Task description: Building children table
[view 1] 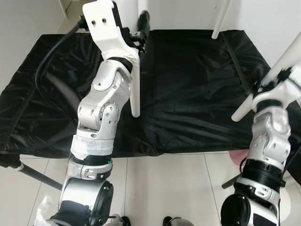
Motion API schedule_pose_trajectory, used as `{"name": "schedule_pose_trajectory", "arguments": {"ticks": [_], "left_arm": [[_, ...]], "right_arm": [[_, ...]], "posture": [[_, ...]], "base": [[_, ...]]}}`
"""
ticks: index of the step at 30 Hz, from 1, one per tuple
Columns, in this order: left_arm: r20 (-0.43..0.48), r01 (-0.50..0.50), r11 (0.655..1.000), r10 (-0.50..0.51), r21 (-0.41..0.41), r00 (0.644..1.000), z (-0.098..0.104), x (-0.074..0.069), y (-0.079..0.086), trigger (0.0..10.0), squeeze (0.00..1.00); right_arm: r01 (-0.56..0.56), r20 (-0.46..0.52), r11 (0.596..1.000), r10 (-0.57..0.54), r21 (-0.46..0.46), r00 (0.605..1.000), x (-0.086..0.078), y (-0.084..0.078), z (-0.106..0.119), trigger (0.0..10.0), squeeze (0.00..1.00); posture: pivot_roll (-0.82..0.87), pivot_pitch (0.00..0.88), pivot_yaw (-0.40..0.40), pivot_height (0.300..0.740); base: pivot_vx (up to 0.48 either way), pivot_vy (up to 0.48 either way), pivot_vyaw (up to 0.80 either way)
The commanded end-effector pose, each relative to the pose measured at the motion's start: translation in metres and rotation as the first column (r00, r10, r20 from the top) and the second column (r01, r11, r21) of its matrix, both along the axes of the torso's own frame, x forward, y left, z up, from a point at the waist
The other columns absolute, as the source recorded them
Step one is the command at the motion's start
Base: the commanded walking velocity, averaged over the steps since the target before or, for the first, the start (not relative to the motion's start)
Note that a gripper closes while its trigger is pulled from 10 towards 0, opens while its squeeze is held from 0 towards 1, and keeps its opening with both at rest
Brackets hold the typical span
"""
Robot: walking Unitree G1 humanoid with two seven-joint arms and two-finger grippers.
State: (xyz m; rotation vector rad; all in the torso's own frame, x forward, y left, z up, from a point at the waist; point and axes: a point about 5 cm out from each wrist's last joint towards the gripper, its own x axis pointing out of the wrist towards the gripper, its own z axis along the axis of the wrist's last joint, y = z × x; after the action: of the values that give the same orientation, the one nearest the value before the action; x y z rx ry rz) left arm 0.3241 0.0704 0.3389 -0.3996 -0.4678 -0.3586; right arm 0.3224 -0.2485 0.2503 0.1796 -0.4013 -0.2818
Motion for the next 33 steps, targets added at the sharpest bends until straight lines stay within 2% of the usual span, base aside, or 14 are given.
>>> {"name": "schedule_pose_trajectory", "arguments": {"ticks": [1,2,3,8,9,11,18,19,22,26,27,30,33], "left_arm": [[0.037,0.136,0.988,-0.138,0.069,0.990,-0.002,-0.006,-0.014,10.0,1.00],[0.024,0.133,0.985,-0.136,0.109,0.990,-0.007,-0.007,-0.013,10.0,0.86],[0.022,0.135,0.983,-0.139,0.124,0.990,-0.010,-0.009,-0.012,10.0,0.00],[0.023,0.148,0.978,-0.153,0.145,0.988,-0.014,-0.013,-0.010,10.0,0.00],[0.022,0.155,0.976,-0.161,0.154,0.987,-0.017,-0.015,-0.009,10.0,0.00],[0.017,0.170,0.972,-0.175,0.163,0.984,-0.022,-0.018,-0.007,10.0,0.00],[0.000,0.189,0.953,-0.194,0.236,0.981,-0.043,-0.030,0.005,10.0,0.00],[-0.026,0.191,0.940,-0.192,0.283,0.981,-0.060,-0.038,0.018,10.0,0.00],[-0.034,0.195,0.936,-0.193,0.293,0.981,-0.064,-0.041,0.022,10.0,0.00],[-0.072,0.228,0.916,-0.217,0.331,0.974,-0.077,-0.051,0.031,10.0,0.00],[-0.107,0.251,0.898,-0.228,0.362,0.968,-0.088,-0.056,0.034,10.0,0.00],[-0.157,0.294,0.877,-0.252,0.380,0.955,-0.101,-0.062,0.037,10.0,0.00],[-0.169,0.302,0.862,-0.254,0.406,0.952,-0.107,-0.065,0.037,10.0,0.00]], "right_arm": [[-0.089,-0.018,0.996,0.089,0.003,0.996,0.007,0.018,-0.005,10.0,1.00],[-0.095,0.014,0.995,0.095,0.013,0.995,0.004,0.017,-0.008,10.0,1.00],[-0.095,0.028,0.995,0.095,0.005,0.995,0.002,0.018,-0.008,10.0,1.00],[-0.096,0.054,0.995,0.095,0.018,0.994,-0.001,0.019,-0.010,10.0,1.00],[-0.078,0.051,0.997,0.078,-0.002,0.996,-0.003,0.019,-0.011,10.0,0.00],[-0.057,0.056,0.998,0.059,-0.033,0.997,-0.008,0.020,-0.012,10.0,0.00],[-0.057,0.050,0.998,0.059,-0.038,0.997,-0.024,0.026,-0.026,10.0,0.00],[-0.050,0.043,0.998,0.052,-0.038,0.998,-0.038,0.029,-0.035,10.0,0.00],[-0.044,0.041,0.998,0.046,-0.038,0.998,-0.042,0.029,-0.037,10.0,0.00],[0.004,0.016,0.999,-0.003,-0.045,1.000,-0.053,0.023,-0.047,10.0,0.00],[0.025,0.002,0.999,-0.025,-0.040,1.000,-0.058,0.019,-0.054,10.0,0.00],[0.005,-0.028,0.999,-0.006,-0.045,1.000,-0.064,0.022,-0.063,10.0,0.00],[-0.012,-0.040,0.998,0.009,-0.056,0.999,-0.066,0.025,-0.066,10.0,0.00]], "posture": [[-0.05,0.168,0.066,0.740],[-0.04,0.167,0.062,0.740],[-0.04,0.167,0.062,0.740],[-0.03,0.164,0.057,0.740],[-0.03,0.163,0.059,0.740],[-0.03,0.161,0.052,0.740],[-0.02,0.160,0.042,0.740],[-0.02,0.158,0.037,0.740],[-0.02,0.158,0.037,0.740],[-0.02,0.158,0.042,0.740],[-0.02,0.158,0.042,0.740],[-0.02,0.159,0.039,0.740],[-0.02,0.161,0.038,0.740]], "base": [[0.000,0.000,0.00],[0.000,0.000,0.00],[0.000,0.000,0.00],[0.000,0.000,0.00],[0.000,0.000,0.00],[0.000,0.000,0.00],[0.000,0.000,0.00],[0.000,0.000,0.00],[0.000,0.000,0.00],[0.000,0.000,0.00],[0.000,0.000,0.00],[0.000,0.000,0.00],[0.000,0.000,0.00]]}}
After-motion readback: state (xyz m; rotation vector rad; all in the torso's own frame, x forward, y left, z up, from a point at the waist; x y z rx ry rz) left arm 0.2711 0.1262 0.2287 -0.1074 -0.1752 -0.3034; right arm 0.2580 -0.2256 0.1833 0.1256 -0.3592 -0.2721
